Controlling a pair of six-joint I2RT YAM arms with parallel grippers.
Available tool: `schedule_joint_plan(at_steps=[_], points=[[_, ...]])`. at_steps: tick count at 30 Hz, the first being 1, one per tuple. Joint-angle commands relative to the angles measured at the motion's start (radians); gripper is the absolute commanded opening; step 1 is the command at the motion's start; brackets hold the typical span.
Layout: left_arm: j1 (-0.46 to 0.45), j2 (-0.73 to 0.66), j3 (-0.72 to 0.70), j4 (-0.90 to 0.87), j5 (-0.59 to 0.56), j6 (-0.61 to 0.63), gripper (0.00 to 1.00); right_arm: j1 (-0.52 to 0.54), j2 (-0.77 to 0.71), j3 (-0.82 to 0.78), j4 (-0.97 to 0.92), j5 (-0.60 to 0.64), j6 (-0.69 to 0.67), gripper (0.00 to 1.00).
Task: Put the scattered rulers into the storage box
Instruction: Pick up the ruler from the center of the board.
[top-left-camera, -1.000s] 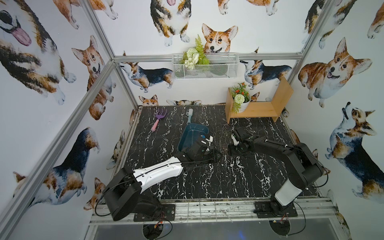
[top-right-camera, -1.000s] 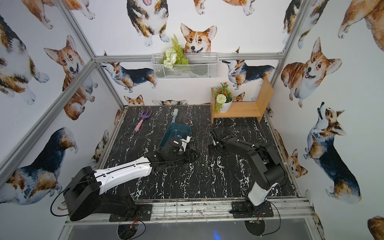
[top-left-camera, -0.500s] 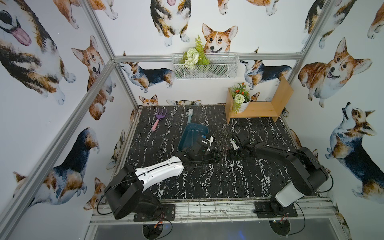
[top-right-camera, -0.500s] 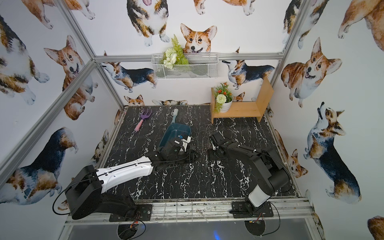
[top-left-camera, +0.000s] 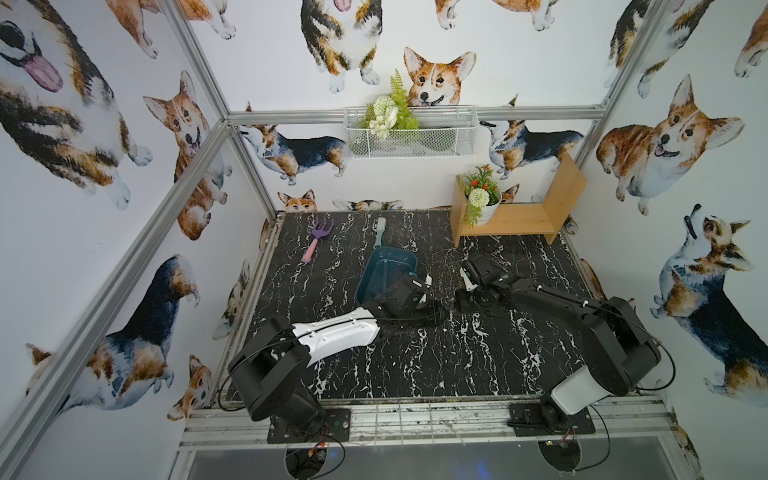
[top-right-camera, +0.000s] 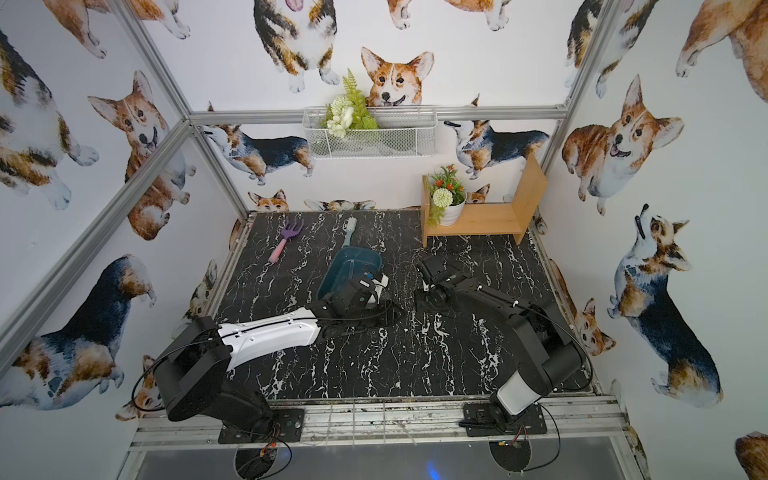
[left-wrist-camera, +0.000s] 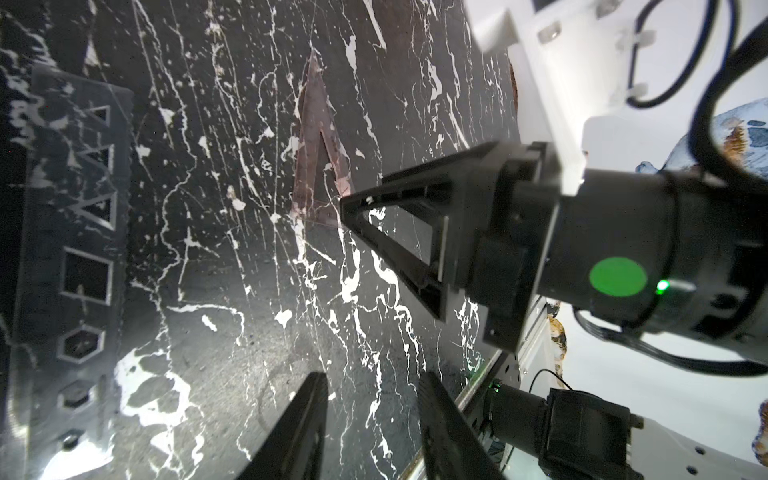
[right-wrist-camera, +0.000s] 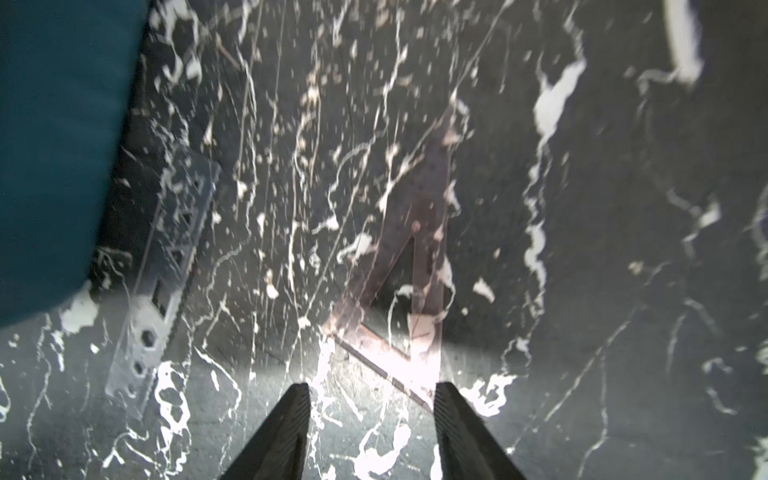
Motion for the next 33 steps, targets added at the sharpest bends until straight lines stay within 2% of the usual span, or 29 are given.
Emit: schedule_joint_plan(at_steps=[1,4,19,33], points=[[0.002,0.029,0.018,0.031,0.004,-0.012,0.42,-0.016,0.028,0.034,-0.063,0.036,-0.038,0.47],[0.002,0.059,0.028,0.03,0.002,-0.016,0.42,-0.023,0.066,0.06,-0.075,0.038,-0.054,0.42],[0.003,0.131,0.014,0.065,-0.005,-0.03,0.42,-0.017,0.156,0.116,-0.106,0.044,-0.082,0.33],[0.003,0.153,0.007,0.087,-0.001,-0.035,0.42,-0.006,0.213,0.143,-0.113,0.073,-0.088,0.31]])
